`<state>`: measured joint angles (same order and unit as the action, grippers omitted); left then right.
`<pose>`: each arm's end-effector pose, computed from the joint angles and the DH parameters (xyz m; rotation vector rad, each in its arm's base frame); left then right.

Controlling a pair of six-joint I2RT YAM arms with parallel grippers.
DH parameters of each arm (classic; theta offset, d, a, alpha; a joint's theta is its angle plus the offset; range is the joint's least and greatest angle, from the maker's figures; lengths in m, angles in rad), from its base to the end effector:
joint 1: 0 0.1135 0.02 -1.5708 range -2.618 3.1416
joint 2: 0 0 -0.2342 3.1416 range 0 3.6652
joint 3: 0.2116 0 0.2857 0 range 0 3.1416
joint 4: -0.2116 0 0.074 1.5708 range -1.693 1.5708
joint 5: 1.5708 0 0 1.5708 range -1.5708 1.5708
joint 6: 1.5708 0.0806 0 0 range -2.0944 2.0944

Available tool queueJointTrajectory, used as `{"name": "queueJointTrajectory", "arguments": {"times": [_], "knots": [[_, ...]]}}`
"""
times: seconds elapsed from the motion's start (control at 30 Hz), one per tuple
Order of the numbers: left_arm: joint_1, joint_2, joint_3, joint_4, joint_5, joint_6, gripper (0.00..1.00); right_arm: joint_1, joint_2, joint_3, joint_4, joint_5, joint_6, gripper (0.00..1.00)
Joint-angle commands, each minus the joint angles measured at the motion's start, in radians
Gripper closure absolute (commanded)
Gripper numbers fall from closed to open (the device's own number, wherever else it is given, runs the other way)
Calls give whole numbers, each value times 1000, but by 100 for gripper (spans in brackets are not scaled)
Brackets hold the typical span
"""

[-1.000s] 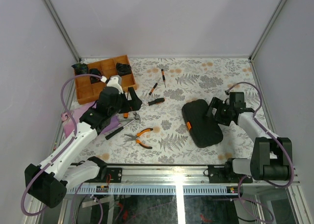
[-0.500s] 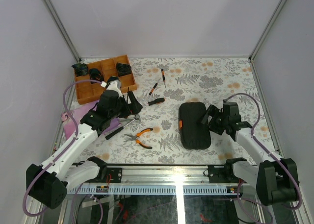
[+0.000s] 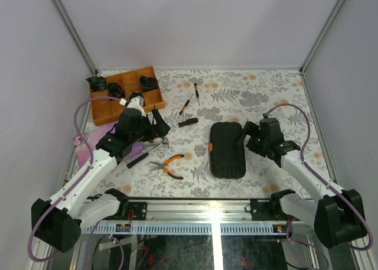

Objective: Sort the tools into containers
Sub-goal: Move the storage box to the center of the board.

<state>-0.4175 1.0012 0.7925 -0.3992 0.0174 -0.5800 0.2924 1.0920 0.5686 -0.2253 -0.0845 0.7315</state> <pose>0.2794 -0.1255 0.2233 -0.1716 2.2325 -0.5767 0.2825 0.0921 0.1287 0.4789 2.3487 0.6001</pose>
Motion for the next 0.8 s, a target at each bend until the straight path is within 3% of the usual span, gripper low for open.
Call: {"name": "queueJointTrajectory", "arguments": {"times": [0.0,0.23,0.47,0.77], "knots": [[14,-14,37,3,-17,15,0,5,-111,12,-89,77,-63,6],[20,2,48,0,-2,33,0,5,-264,-66,-82,-3,-19,5],[35,-17,42,-22,-21,53,0,5,-307,-68,-150,-126,-115,4],[45,-8,31,-14,9,58,0,4,-340,-175,-29,-291,-86,2]]}}
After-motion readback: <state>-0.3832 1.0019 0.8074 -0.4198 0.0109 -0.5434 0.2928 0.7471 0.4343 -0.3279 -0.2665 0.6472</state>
